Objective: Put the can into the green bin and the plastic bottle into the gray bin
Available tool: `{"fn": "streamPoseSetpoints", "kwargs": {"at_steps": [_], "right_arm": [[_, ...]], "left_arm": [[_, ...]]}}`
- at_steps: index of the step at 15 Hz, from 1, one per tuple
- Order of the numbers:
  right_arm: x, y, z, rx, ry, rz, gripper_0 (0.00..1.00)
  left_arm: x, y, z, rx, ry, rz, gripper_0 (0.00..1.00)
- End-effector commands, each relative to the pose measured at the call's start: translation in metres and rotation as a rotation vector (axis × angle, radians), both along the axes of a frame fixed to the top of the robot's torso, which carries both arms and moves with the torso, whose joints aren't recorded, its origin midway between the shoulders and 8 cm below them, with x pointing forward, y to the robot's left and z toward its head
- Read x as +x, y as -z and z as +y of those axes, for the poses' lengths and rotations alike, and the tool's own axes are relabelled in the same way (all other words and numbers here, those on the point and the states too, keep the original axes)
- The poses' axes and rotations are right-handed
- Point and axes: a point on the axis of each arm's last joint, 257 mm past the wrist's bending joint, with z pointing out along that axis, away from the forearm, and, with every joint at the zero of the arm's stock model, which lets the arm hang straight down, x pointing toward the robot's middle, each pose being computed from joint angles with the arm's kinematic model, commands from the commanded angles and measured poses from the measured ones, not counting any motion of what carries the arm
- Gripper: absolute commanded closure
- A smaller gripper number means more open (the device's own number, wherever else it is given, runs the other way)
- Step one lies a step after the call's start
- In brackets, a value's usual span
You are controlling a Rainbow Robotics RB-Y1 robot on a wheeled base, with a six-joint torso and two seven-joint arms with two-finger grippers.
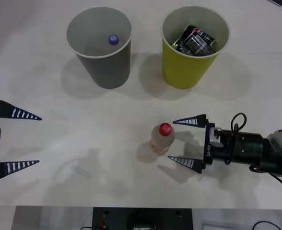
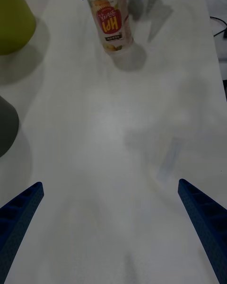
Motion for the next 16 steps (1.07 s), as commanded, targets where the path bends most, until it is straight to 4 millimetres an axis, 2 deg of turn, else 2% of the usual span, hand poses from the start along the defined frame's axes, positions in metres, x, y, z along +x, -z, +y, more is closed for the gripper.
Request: {"fn": "streamPoseSetpoints", "kwargs": {"at_steps": [1, 6, 11, 12, 13, 14, 16], "right_arm": [[0.002, 0.001, 0.011, 0.008, 0.001, -0.002, 0.0], [0.009, 0.003, 0.033, 0.016, 0.015, -0.006, 0.0], [0.009, 0.002, 0.036, 0.018, 0.014, -0.008, 0.0], [0.009, 0.002, 0.037, 0.02, 0.015, -0.007, 0.33], [0.01, 0.002, 0.037, 0.019, 0.016, -0.007, 0.78], [0.01, 0.002, 0.036, 0.019, 0.019, -0.003, 1.0], [0.01, 0.002, 0.036, 0.019, 0.02, -0.001, 1.0]], "left_arm": [[0.0, 0.0, 0.0, 0.0, 0.0, 0.0, 0.02], [0.0, 0.0, 0.0, 0.0, 0.0, 0.0, 0.02], [0.0, 0.0, 0.0, 0.0, 0.0, 0.0, 0.02], [0.0, 0.0, 0.0, 0.0, 0.0, 0.0, 0.02], [0.0, 0.0, 0.0, 0.0, 0.0, 0.0, 0.02], [0.0, 0.0, 0.0, 0.0, 0.0, 0.0, 0.02], [0.0, 0.0, 0.0, 0.0, 0.0, 0.0, 0.02]]}}
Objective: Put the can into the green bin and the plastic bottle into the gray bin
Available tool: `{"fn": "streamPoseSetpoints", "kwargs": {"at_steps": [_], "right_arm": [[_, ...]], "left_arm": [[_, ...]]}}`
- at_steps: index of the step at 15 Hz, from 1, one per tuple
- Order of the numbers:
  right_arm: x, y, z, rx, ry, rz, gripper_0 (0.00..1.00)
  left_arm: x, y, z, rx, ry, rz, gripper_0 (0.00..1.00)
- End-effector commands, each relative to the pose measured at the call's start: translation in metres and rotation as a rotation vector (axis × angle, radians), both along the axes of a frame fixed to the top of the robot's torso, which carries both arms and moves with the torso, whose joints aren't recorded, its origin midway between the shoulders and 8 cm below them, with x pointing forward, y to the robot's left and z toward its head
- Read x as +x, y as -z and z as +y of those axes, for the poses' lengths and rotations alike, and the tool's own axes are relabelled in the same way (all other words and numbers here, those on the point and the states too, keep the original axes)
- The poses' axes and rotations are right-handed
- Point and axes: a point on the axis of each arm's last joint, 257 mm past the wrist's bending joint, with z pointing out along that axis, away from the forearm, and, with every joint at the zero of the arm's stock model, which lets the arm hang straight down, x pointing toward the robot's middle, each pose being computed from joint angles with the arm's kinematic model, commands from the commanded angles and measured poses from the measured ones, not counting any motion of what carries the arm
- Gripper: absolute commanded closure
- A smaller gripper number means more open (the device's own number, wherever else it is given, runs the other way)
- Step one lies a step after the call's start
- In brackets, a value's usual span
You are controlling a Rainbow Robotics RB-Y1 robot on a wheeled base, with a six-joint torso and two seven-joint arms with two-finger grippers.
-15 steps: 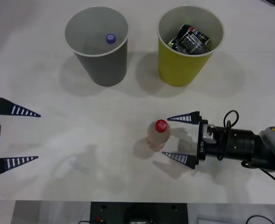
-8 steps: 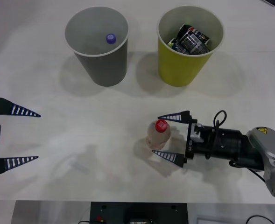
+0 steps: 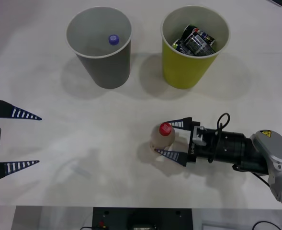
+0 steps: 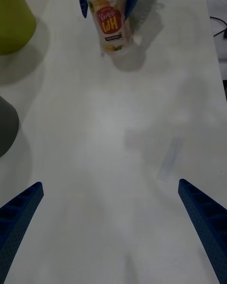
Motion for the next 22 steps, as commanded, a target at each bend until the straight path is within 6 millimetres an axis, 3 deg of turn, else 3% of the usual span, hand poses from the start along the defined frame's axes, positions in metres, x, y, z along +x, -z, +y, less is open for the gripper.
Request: {"fn": "streamPoseSetpoints", "kwargs": {"at_steps": [1, 10, 22], "right_arm": [[0.0, 0.0, 0.0, 0.002, 0.002, 0.004, 1.0], [-0.001, -0.014, -0.008, -0.006, -0.027, 0.015, 1.0], [-0.013, -0.051, -0.045, -0.29, 0.143, 0.267, 1.0]], "left_arm": [[0.0, 0.0, 0.0, 0.0, 0.0, 0.0, 0.02], [0.0, 0.0, 0.0, 0.0, 0.0, 0.0, 0.02], [0.0, 0.0, 0.0, 0.0, 0.0, 0.0, 0.02]]}}
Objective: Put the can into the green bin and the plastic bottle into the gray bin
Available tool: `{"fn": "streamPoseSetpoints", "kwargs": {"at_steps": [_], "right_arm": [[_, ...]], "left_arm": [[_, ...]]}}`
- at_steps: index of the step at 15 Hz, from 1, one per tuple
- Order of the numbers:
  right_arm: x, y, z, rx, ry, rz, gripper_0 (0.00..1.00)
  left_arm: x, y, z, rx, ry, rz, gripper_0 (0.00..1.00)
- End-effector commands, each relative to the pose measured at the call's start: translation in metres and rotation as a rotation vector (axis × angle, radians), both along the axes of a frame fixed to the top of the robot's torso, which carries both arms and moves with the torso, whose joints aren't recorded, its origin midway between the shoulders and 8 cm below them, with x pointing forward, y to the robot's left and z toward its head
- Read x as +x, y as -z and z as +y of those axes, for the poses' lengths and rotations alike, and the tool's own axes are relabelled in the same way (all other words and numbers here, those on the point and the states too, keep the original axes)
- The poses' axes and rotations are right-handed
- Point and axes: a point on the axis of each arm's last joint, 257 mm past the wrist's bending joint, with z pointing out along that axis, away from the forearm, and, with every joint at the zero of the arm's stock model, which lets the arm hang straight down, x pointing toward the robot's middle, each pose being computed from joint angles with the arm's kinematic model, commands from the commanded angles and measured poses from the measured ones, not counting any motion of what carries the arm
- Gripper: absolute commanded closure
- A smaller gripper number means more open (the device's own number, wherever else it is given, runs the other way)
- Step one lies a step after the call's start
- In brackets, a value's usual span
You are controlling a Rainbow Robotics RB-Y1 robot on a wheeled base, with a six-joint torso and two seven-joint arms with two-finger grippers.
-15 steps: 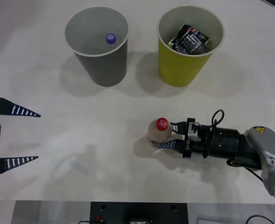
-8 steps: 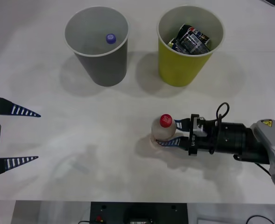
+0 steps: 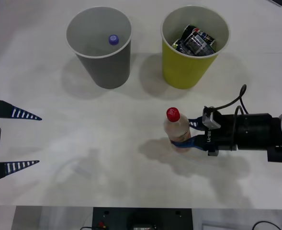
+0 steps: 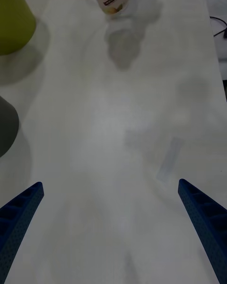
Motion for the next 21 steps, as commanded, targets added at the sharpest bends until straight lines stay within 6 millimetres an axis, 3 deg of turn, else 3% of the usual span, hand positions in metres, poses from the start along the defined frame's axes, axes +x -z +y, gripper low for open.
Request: {"fn": "streamPoseSetpoints", "kwargs": {"at_steps": [1, 8, 15, 21], "right_arm": [[-0.001, -0.01, -0.004, -0.027, 0.059, 0.061, 1.0], [-0.011, -0.062, -0.005, -0.048, 0.189, 0.205, 1.0], [-0.005, -0.117, 0.023, -0.04, 0.269, 0.278, 1.0], [0.009, -0.172, 0.046, -0.093, 0.224, 0.29, 1.0]], "left_arm": [[0.0, 0.0, 0.0, 0.0, 0.0, 0.0, 0.02], [0.0, 0.0, 0.0, 0.0, 0.0, 0.0, 0.02], [0.0, 0.0, 0.0, 0.0, 0.0, 0.0, 0.02], [0.0, 0.0, 0.0, 0.0, 0.0, 0.0, 0.02]]}}
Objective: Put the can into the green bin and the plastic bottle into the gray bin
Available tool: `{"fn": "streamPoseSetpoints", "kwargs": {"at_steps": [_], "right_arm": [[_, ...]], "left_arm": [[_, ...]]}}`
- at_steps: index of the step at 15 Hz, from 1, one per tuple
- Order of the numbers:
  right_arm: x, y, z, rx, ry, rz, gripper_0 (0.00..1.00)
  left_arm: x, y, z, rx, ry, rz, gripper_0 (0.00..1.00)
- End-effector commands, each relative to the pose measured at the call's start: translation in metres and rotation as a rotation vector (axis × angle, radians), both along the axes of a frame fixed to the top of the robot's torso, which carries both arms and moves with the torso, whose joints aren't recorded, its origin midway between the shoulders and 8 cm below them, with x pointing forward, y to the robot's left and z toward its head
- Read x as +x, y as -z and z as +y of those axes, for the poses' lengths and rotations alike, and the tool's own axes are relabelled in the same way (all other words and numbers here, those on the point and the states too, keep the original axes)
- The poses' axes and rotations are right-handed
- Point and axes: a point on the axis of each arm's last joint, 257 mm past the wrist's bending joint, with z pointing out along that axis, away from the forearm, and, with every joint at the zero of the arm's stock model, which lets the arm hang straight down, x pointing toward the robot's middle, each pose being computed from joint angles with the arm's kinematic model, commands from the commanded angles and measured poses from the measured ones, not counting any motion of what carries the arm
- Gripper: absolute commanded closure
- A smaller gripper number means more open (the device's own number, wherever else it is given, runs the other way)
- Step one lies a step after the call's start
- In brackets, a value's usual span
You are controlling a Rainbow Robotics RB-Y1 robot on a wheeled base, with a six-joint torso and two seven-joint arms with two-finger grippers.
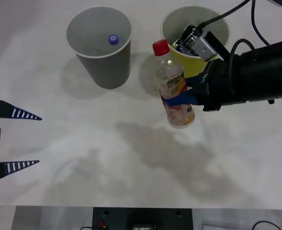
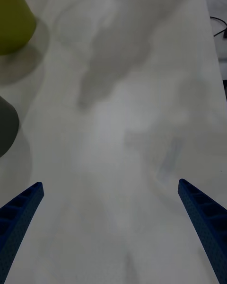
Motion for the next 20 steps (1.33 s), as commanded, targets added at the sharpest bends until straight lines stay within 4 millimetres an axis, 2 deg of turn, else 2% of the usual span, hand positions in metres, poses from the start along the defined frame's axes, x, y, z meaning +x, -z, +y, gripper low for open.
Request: {"fn": "streamPoseSetpoints", "kwargs": {"at_steps": [1, 7, 11, 20], "right_arm": [[0.011, -0.026, 0.013, -0.033, -0.037, 0.023, 1.0], [0.061, -0.072, 0.054, -0.051, -0.031, 0.0, 1.0], [0.101, -0.1, 0.092, -0.029, 0.005, -0.012, 1.0], [0.157, -0.124, 0.159, -0.039, 0.092, -0.035, 1.0]], "left_arm": [[0.0, 0.0, 0.0, 0.0, 0.0, 0.0, 0.02], [0.0, 0.0, 0.0, 0.0, 0.0, 0.0, 0.02], [0.0, 0.0, 0.0, 0.0, 0.0, 0.0, 0.02], [0.0, 0.0, 0.0, 0.0, 0.0, 0.0, 0.02]]}}
